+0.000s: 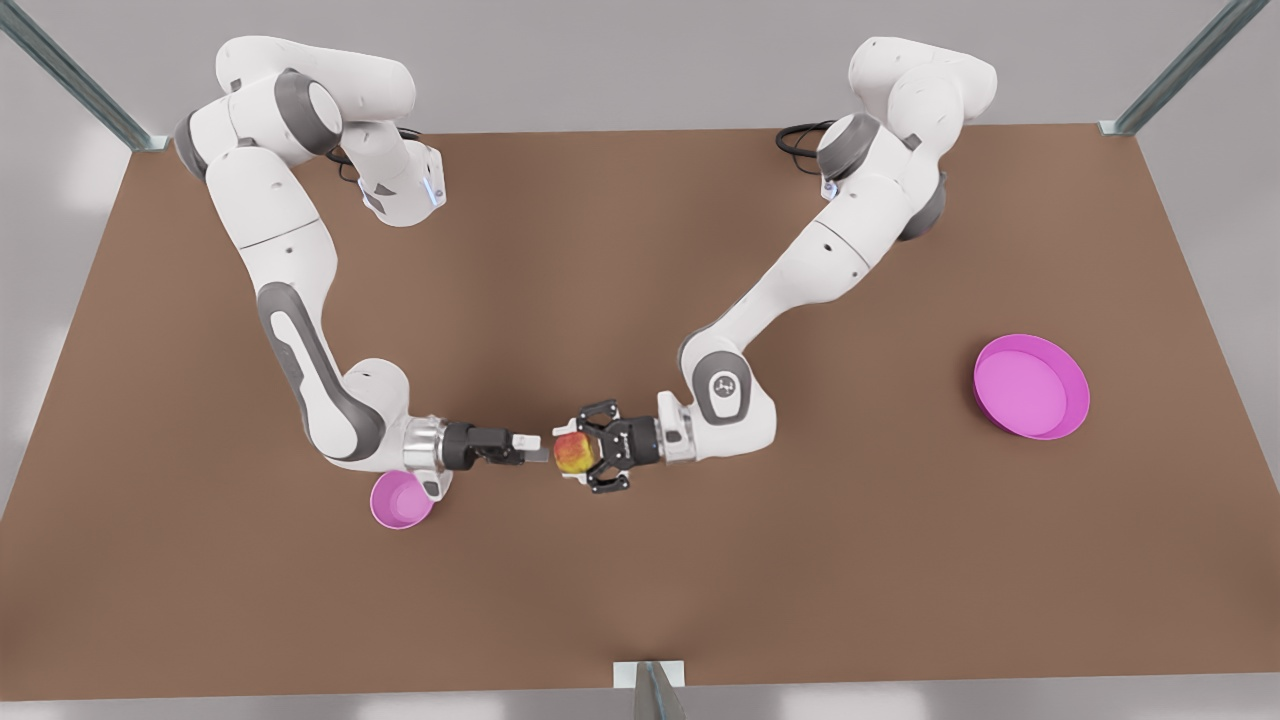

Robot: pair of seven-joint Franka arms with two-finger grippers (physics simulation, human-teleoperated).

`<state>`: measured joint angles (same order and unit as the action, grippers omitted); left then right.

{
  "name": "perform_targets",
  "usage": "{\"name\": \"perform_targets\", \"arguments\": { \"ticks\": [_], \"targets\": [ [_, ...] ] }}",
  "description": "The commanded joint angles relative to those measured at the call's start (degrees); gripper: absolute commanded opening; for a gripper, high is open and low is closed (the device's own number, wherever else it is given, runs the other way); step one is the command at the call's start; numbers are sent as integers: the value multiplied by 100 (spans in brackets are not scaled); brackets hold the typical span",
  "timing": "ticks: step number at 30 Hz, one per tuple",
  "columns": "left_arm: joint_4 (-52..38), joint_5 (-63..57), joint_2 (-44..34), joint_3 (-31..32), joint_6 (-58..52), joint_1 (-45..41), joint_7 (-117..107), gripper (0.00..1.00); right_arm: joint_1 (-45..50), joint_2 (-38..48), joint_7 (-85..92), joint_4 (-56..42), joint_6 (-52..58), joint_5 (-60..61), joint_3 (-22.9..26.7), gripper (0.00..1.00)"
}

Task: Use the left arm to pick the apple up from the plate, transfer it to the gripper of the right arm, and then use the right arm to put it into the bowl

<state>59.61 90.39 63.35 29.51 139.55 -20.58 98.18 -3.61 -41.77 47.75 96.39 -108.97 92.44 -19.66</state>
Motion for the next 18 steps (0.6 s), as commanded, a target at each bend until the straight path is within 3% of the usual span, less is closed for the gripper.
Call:
{"name": "perform_targets", "arguments": {
  "ticks": [1, 18],
  "targets": [
    [-2, -4, -7, 3, -24, -8, 1327, 70, 1, -24, 2511, -6, 148, 82, -3, 100],
    [-2, -4, 81, 11, -24, -52, 1327, 70, 388, -402, 2625, -437, -10, 512, 15, 100]
  ]
}}
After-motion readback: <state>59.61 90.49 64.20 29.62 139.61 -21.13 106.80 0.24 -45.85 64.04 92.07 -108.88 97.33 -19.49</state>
